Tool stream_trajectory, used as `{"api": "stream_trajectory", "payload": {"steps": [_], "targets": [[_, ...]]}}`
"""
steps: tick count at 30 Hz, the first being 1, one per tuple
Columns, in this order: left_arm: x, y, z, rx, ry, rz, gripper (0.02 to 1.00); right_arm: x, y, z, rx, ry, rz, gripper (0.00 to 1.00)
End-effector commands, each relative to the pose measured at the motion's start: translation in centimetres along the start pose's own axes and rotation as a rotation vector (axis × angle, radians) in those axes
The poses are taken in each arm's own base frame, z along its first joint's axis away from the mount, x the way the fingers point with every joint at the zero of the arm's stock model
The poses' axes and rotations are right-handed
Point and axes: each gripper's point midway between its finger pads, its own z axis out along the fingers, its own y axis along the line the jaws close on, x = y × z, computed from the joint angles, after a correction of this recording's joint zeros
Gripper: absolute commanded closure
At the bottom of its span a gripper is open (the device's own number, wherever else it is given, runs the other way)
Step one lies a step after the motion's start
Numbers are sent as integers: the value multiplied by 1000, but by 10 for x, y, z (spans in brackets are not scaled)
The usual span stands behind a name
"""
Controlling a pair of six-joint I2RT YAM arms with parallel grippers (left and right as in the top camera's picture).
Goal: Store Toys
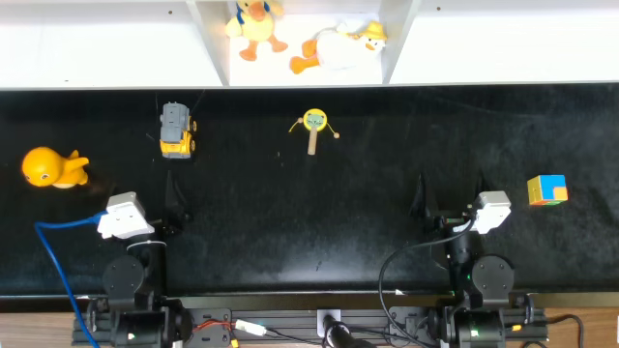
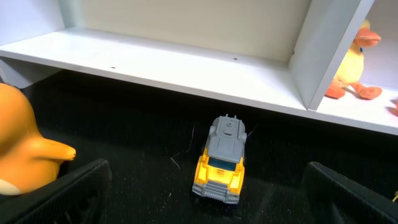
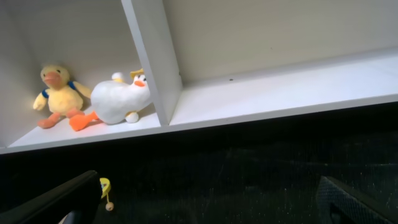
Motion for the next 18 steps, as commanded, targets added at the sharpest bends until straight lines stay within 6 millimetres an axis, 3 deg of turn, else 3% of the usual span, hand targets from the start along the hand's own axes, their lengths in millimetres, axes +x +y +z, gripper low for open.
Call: {"api": "stream_trajectory", "payload": {"steps": [1,13,18], "targets": [[1,-2,0,14,-7,18,20,4,-1,0,6,0,5,5],[0,-1,0,6,-11,17,20,4,-1,0,6,0,5,5],[-12,4,-1,-25,-61,10,20,4,-1,0,6,0,5,5]]}}
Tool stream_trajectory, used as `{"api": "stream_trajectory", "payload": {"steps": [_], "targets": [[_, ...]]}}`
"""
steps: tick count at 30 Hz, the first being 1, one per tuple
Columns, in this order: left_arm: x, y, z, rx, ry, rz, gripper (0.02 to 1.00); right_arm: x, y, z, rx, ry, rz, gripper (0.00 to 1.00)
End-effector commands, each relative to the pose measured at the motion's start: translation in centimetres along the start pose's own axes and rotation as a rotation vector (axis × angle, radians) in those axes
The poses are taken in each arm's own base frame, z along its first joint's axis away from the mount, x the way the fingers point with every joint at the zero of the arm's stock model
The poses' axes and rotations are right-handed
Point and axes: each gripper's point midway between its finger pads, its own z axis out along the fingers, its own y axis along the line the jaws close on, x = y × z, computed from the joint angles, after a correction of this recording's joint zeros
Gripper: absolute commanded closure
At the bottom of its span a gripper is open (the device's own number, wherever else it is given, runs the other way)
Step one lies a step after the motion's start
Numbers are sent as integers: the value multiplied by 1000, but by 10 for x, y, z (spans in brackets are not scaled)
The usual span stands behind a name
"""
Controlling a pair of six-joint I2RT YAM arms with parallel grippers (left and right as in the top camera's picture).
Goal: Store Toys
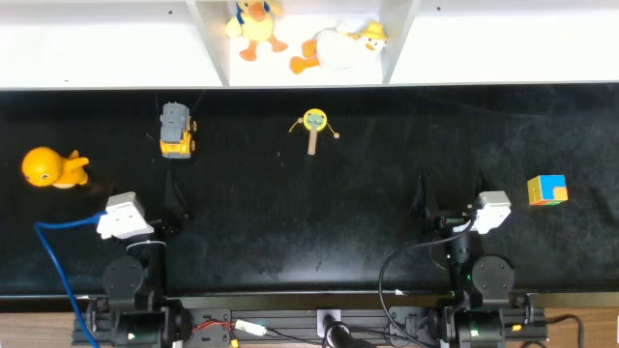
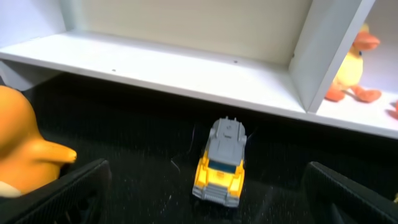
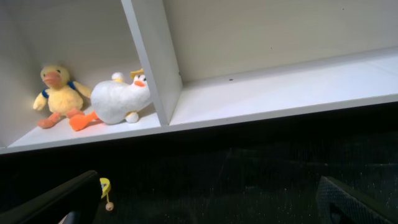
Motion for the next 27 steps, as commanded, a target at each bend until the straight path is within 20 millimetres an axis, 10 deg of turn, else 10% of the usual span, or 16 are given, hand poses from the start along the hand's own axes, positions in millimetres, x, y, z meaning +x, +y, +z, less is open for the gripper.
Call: {"api": "stream_trajectory", "payload": {"steps": [1,11,27], "targets": [[-13,3,-1,-22,-60,10,20,4,-1,0,6,1,5,7],[-69,74,-50,-484,-3,9,20,4,-1,0,6,1,4,5],[-159,104,-87,-848,235,17,20,4,-1,0,6,1,4,5]]}}
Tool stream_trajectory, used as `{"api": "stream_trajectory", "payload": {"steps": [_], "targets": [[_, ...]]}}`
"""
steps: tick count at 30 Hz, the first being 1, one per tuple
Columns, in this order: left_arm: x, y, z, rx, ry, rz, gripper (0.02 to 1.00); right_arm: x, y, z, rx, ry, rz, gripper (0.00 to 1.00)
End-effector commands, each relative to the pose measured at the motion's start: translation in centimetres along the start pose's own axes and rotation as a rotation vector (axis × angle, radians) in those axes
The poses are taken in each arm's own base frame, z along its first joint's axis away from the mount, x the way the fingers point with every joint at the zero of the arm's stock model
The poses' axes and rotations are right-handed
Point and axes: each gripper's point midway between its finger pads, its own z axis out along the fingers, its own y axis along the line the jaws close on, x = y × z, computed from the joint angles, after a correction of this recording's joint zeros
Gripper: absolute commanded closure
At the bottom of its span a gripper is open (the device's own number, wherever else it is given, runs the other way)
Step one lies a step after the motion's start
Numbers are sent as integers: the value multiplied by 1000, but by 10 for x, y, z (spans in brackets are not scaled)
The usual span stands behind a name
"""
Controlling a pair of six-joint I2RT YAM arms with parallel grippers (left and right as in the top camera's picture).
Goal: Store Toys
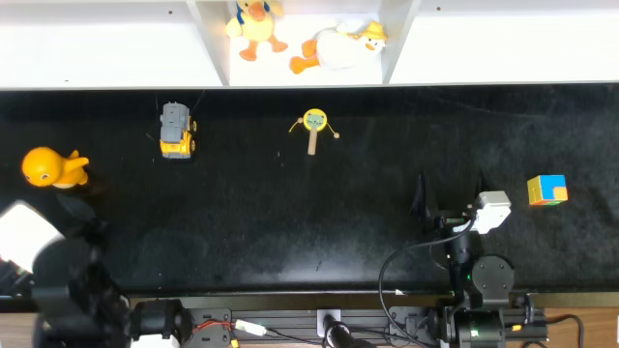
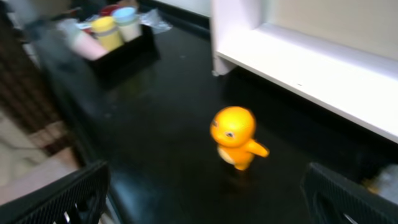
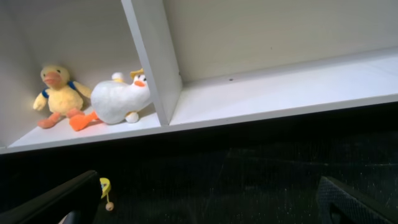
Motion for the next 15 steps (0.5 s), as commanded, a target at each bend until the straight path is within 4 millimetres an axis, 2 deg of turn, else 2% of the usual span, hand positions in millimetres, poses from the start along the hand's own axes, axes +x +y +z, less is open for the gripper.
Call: {"api": "stream_trajectory", "payload": {"steps": [1,5,15], "targets": [[-27,19,-4,-131,19,-81,20,4,-1,0,6,0,5,5],[-30,29,-4,-180,76,-70,23,4,-1,0,6,0,4,5],[-17,28,14,-78,211,56,25,4,-1,0,6,0,5,5]]}}
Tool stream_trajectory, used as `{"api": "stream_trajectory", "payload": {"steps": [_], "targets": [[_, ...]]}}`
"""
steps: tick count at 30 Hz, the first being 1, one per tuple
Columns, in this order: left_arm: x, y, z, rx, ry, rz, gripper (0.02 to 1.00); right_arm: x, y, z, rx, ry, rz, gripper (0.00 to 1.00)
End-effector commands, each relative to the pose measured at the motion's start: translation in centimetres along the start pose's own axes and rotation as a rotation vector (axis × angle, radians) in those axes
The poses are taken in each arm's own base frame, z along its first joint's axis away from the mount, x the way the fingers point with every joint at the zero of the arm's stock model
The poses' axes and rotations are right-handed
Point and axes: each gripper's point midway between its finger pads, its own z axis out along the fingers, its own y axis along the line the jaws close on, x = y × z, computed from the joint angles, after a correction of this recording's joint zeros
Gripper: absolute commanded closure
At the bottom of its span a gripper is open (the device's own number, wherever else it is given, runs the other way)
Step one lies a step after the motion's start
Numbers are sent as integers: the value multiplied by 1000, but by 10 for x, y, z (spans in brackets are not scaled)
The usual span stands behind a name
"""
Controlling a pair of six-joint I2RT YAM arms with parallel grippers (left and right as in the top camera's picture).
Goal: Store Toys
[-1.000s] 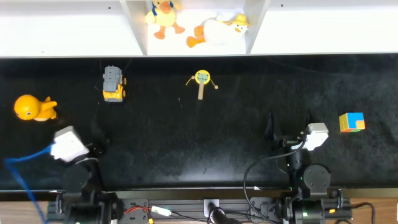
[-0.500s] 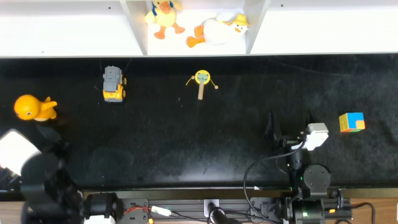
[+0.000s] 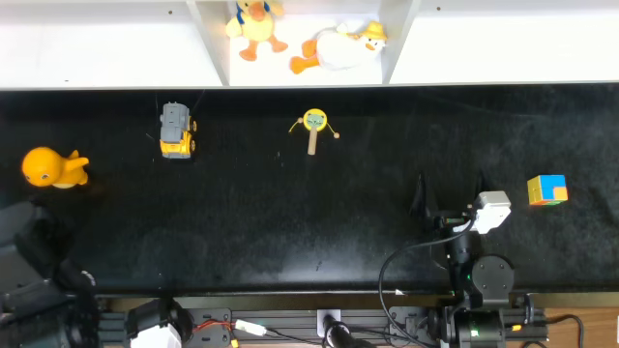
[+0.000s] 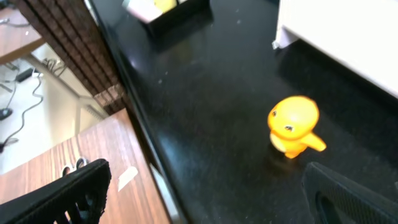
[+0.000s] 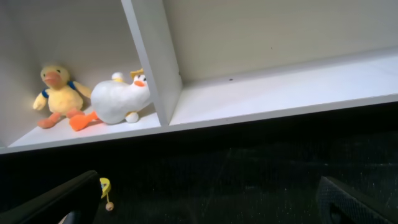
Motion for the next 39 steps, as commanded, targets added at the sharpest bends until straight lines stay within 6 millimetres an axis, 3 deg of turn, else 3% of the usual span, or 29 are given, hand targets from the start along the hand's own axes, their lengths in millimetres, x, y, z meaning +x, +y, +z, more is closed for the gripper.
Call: {"api": "stream_trajectory", "payload": {"steps": [1,13,22,25,39], "targets": [[-5,-17,5,135,27,106,25,4,-1,0,6,0,4,5],[-2,-45,70,376,155,218,23,4,-1,0,6,0,4,5],[12,-92,115,673,190,362,23,4,-1,0,6,0,4,5],[18,-98,130,699,214,358,23,4,-1,0,6,0,4,5],[64,-109,161,750,334,405,23,4,-1,0,6,0,4,5]]}}
